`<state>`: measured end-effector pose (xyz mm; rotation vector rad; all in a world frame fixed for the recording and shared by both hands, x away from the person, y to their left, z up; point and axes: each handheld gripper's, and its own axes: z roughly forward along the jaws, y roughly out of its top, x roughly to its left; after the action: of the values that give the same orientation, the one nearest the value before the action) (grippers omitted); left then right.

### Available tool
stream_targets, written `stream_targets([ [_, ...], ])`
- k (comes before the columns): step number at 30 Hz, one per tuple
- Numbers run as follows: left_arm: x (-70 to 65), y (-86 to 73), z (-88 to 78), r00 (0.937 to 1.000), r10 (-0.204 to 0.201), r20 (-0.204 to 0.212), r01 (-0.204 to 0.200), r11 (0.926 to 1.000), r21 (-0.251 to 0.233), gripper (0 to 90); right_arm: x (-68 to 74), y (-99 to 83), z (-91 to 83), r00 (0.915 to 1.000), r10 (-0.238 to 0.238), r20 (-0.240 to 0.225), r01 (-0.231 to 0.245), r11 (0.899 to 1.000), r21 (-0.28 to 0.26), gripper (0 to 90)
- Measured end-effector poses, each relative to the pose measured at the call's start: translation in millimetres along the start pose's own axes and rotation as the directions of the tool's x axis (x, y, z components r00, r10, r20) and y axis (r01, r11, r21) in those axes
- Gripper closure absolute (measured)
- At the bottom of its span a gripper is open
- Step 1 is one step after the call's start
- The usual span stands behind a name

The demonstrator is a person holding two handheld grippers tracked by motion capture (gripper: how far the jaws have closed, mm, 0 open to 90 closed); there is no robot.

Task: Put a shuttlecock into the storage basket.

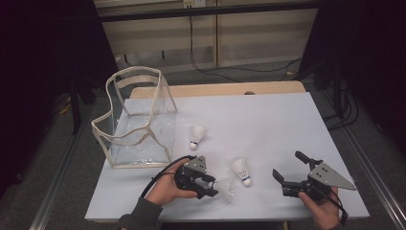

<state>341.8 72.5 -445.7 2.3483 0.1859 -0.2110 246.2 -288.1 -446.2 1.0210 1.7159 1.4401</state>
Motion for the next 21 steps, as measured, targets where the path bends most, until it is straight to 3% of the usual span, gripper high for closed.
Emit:
stream_targets([
  [1,-0.4,0.1,0.0,1.0000,0.002,0.002,-0.002,1.0000,0.008,52.5,0.0,0.1,-0.1,1.0000,0.001,0.000,-0.001,1.000,0.000,1.7],
  [2,-1.2,0.0,-0.4,1.0000,0.004,-0.002,-0.004,0.9999,0.013,59.4,-0.1,0.2,-0.4,1.0000,0.001,-0.001,-0.001,1.000,-0.001,1.8],
  [10,-4.7,0.3,-2.5,0.9997,-0.013,0.021,0.012,0.9990,0.042,64.3,0.6,0.4,-0.3,1.0000,-0.003,-0.004,0.003,1.000,0.001,1.9],
  [16,-5.5,0.7,-7.3,0.9974,-0.061,0.039,0.059,0.9959,0.069,65.2,0.3,0.9,-1.0,1.0000,-0.006,-0.003,0.006,1.000,0.000,1.9],
  [21,-8.2,2.6,-14.5,0.9928,-0.108,0.052,0.105,0.9927,0.058,65.2,0.4,1.0,-1.1,1.0000,-0.002,-0.004,0.002,1.000,-0.004,1.9],
])
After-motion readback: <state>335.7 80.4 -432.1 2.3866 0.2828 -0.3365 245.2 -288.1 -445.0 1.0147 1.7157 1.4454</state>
